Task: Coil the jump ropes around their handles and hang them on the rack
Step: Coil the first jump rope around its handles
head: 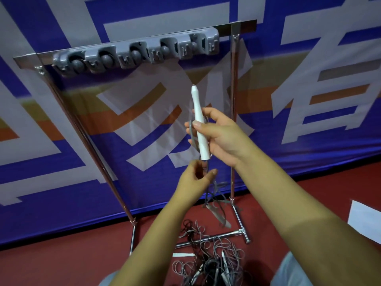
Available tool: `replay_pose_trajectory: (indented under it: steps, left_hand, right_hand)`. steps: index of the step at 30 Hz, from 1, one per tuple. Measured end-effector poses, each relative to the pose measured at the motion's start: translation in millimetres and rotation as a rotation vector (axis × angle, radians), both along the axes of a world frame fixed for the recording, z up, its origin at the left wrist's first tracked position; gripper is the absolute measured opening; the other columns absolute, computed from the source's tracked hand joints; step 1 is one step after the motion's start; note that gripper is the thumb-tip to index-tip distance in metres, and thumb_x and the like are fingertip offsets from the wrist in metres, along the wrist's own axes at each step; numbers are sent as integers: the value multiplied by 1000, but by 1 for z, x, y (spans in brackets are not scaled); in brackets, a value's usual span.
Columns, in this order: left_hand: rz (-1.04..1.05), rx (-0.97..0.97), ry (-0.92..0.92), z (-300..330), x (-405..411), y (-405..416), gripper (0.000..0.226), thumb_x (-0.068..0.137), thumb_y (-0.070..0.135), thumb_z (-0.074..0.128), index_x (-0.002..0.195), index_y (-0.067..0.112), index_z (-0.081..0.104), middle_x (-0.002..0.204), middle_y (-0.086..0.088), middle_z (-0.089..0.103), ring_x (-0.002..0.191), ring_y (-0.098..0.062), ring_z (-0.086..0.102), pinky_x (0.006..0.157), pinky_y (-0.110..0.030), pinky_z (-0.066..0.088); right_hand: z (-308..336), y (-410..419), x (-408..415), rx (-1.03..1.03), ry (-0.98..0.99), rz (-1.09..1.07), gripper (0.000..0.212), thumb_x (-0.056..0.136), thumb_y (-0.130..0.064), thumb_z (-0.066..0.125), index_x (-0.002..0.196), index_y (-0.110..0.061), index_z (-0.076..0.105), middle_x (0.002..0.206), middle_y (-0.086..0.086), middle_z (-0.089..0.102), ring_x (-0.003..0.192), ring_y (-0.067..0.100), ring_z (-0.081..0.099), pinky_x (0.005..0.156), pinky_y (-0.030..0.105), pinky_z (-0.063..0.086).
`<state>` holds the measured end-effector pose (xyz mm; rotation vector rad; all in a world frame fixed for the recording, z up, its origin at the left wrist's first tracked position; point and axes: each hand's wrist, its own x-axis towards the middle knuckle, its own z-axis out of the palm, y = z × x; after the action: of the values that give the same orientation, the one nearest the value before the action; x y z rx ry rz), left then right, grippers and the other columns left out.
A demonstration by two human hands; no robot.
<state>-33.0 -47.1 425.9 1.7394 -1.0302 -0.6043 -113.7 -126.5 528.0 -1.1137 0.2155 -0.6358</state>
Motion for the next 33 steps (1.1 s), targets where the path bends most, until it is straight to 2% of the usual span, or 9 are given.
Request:
replay_pose_trajectory:
  steps: [3,6,9,13,17,20,24,29,33]
  left_hand:
    - [34,107,-182,-18,8,-9,27,91,27,62,66,24,53,73,-2,47,63,-9,46,63,-27,35]
    - [4,186,-124,-30,17,-12,22,96,29,54,82,14,64,92,-8,57,85,-20,57,74,-32,44]
    - [5,152,86,-34,17,-4,26,99,33,47,88,18,65,100,-1,68,95,-15,62,83,-28,46]
    - [10,0,285,-21,25,2,40,101,38,38,79,11,58,62,-3,63,62,-15,57,66,-29,45]
    - [24,-297,974,34,36,0,40,100,39,37,69,14,46,41,5,33,41,-10,37,58,-24,41]
    - [-22,-445,1239,74,42,1,39,100,35,38,70,13,49,46,6,36,43,-7,42,55,-22,52]
    - [-89,-521,1320,107,38,-1,29,98,21,41,80,6,59,62,2,54,57,-12,59,66,-35,58]
    - [-139,-591,1440,125,22,-5,25,91,13,43,80,-1,62,82,-6,62,72,-22,65,72,-38,53]
    - [-173,-681,1578,127,5,-9,22,92,10,42,84,-2,59,83,-10,62,79,-24,62,75,-37,49]
  right_hand:
    - [7,-2,-3,0,-28,9,24,93,1,52,113,-14,53,95,9,68,81,15,65,66,30,55]
    - [13,-10,-11,20,-61,-8,26,93,2,52,115,-12,52,91,10,67,80,17,65,67,31,55]
    - [15,-18,-18,-10,-57,-40,25,93,2,52,113,-12,53,92,9,67,82,17,65,72,34,56]
    - [9,-22,-24,-96,10,-85,22,93,0,52,110,-14,52,100,11,67,93,20,67,79,36,57]
    - [-4,-25,-34,-190,163,-73,21,92,-2,55,108,-16,53,108,18,65,104,24,64,88,44,55]
    - [-20,-22,-38,-170,220,-22,20,91,-4,57,106,-18,56,109,15,63,108,24,61,85,51,55]
    - [-35,-15,-44,-213,359,58,22,92,-6,58,109,-21,57,98,2,62,103,19,60,88,53,53]
    - [-38,3,-48,-82,146,213,27,88,-8,62,111,-16,51,119,10,65,114,29,61,95,49,50]
    - [-43,17,-40,-99,51,136,23,93,-2,53,109,-19,49,97,2,71,103,25,65,86,35,50]
